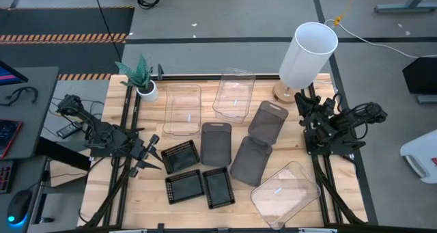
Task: Stack baskets by color
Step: Stack the bottom right black bin on the top of the top right black bin
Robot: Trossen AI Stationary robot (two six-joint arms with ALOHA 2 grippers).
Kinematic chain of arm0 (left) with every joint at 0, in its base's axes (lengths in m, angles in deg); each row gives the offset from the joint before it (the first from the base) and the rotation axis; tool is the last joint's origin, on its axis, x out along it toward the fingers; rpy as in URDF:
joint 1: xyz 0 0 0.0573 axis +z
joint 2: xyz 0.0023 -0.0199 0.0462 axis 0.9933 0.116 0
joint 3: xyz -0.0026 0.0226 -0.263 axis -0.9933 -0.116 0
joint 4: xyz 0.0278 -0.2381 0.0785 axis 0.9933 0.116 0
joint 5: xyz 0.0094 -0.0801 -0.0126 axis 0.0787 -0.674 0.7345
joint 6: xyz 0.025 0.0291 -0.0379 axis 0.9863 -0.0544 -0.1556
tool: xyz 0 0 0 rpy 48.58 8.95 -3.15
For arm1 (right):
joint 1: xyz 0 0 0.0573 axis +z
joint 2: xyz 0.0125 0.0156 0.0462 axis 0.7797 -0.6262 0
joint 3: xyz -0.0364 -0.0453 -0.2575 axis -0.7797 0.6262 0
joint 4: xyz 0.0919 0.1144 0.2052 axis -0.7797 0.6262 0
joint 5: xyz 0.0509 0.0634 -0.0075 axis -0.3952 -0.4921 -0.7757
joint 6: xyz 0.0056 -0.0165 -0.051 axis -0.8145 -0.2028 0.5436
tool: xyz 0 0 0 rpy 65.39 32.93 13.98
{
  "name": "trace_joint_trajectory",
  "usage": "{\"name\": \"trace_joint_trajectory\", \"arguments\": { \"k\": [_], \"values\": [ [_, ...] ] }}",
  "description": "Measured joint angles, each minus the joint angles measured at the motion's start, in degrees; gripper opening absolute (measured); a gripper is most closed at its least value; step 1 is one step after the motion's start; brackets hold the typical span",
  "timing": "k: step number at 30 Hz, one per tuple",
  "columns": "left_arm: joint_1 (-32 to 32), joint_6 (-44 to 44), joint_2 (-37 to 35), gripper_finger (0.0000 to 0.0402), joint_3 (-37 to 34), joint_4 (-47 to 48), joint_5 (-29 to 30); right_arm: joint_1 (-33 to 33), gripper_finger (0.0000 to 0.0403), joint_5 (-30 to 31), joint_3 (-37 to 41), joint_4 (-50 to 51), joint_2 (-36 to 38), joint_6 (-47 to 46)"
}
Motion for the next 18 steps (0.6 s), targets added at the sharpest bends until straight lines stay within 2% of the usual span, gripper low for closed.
{"name": "trace_joint_trajectory", "arguments": {
  "k": [4,6,10,14,18],
  "values": [
    [0.00,0.00,0.00,0.0121,0.00,0.00,0.02,0.00,0.0110,0.96,0.00,0.08,0.01,-2.21],
    [0.00,0.00,0.00,0.0121,0.00,0.00,0.00,0.00,0.0110,-0.80,-0.13,0.65,0.02,-0.25],
    [0.01,0.00,0.00,0.0121,0.00,0.00,0.00,-0.02,0.0110,-2.67,-4.43,12.06,-0.06,1.22],
    [0.02,0.00,0.00,0.0121,0.00,0.00,0.00,-0.35,0.0109,-2.71,-9.08,24.99,-1.54,-2.78],
    [0.01,0.00,0.00,0.0121,0.00,0.00,0.01,-0.37,0.0109,-5.35,-11.42,32.97,-4.39,-8.28]
  ]
}}
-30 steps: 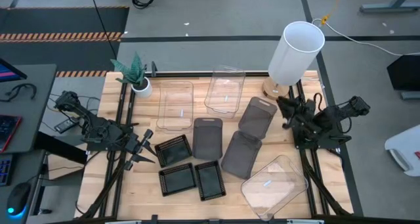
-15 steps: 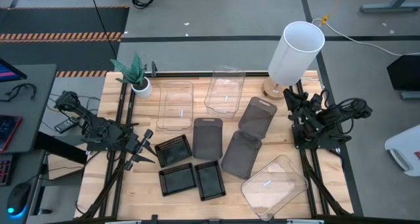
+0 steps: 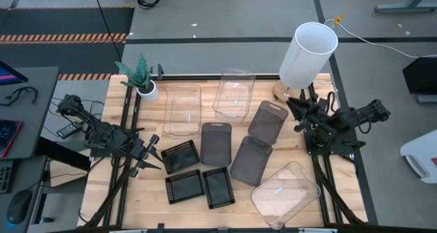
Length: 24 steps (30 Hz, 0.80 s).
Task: Stack baskets by color
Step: Stack the bottom right black bin on the top of the top right black bin
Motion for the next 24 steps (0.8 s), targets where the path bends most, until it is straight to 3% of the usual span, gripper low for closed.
{"name": "trace_joint_trajectory", "arguments": {
  "k": [12,24],
  "values": [
    [0.00,0.00,0.00,0.0121,0.00,0.00,-0.01,-0.03,0.0109,-12.38,-0.51,2.65,-16.43,-11.97],
    [0.00,0.00,0.00,0.0121,0.00,0.01,-0.01,-4.22,0.0109,-21.44,-12.34,15.85,-36.90,-14.74]
  ]
}}
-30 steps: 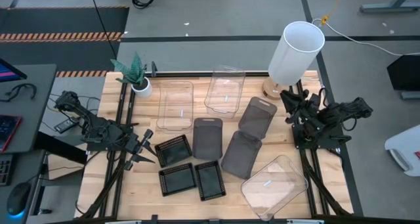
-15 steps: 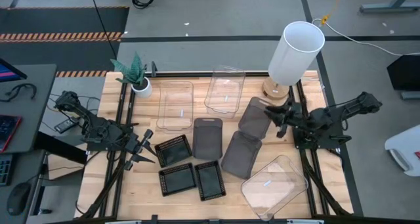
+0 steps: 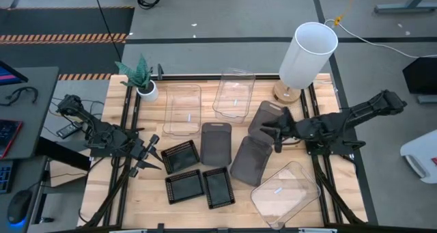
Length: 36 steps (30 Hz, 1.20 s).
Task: Stack baskets by color
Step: Stack the bottom right black bin on the top of the top right black bin
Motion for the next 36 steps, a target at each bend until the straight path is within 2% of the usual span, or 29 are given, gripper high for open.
{"name": "trace_joint_trajectory", "arguments": {
  "k": [3,8,10,19,26,31,36],
  "values": [
    [-0.01,0.00,0.00,0.0121,0.00,-0.01,0.02,-2.24,0.0109,-3.67,-1.91,1.30,-4.68,2.03],
    [-0.01,0.00,0.00,0.0121,0.00,0.00,0.01,-6.55,0.0109,-13.93,-5.53,1.91,-12.19,4.27],
    [-0.01,0.00,-0.02,0.0121,0.00,-0.01,0.01,-7.76,0.0110,-16.33,-7.93,3.38,-15.52,5.78],
    [0.01,0.00,0.00,0.0121,0.00,0.01,0.00,-9.96,0.0151,-18.12,-21.61,13.84,-30.73,16.32],
    [0.01,0.00,0.00,0.0121,0.00,-0.01,0.01,-10.53,0.0191,-23.19,-35.32,26.79,-43.30,22.29],
    [-0.01,0.00,0.00,0.0121,0.00,-0.01,0.02,-10.14,0.0199,-27.09,-44.02,35.56,-50.32,26.53],
    [-0.01,0.00,-0.01,0.0121,0.00,-0.01,0.01,-9.90,0.0199,-27.76,-49.29,40.81,-55.45,30.35]
  ]
}}
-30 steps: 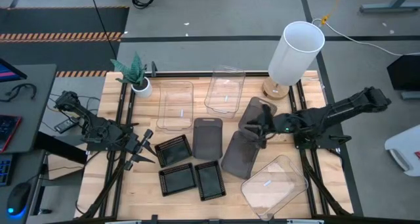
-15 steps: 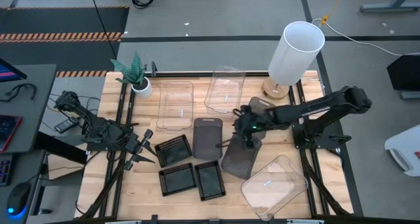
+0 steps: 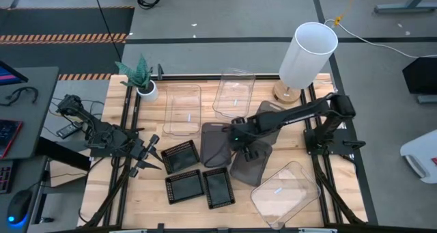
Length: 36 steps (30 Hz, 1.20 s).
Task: Stack baskets by color
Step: Stack the bottom right black bin on the top of the top right black bin
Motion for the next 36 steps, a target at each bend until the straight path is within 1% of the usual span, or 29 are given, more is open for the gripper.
{"name": "trace_joint_trajectory", "arguments": {
  "k": [6,7,11,17,19,23,26,31,36],
  "values": [
    [0.01,0.00,0.01,0.0121,0.00,-0.02,0.00,0.30,0.0199,0.05,-0.90,0.47,-3.06,6.39],
    [0.01,0.00,0.01,0.0121,0.00,0.00,0.00,0.36,0.0199,-0.02,-0.59,1.62,-3.43,6.82],
    [0.00,0.00,0.00,0.0121,0.00,-0.02,0.00,0.74,0.0199,0.32,-0.81,1.13,-3.05,7.88],
    [0.00,0.00,0.02,0.0121,0.00,0.21,-0.01,2.03,0.0199,2.37,-0.83,1.17,-2.58,8.26],
    [0.00,0.00,0.01,0.0121,0.00,0.11,0.01,2.26,0.0199,1.49,-0.81,2.07,-2.70,9.17],
    [0.00,0.00,0.01,0.0121,0.00,0.14,0.00,2.20,0.0199,-2.16,-0.81,2.02,-2.81,9.45],
    [0.00,0.00,0.01,0.0121,0.00,0.13,0.01,1.45,0.0199,-2.60,-0.36,1.36,-2.81,9.39],
    [0.01,0.00,0.01,0.0121,0.00,0.16,-0.01,0.52,0.0197,-4.23,2.73,-1.63,-2.81,9.23],
    [0.01,0.00,0.01,0.0121,0.00,0.15,-0.01,0.53,0.0184,-4.00,5.02,-3.11,-2.81,9.32]
  ]
}}
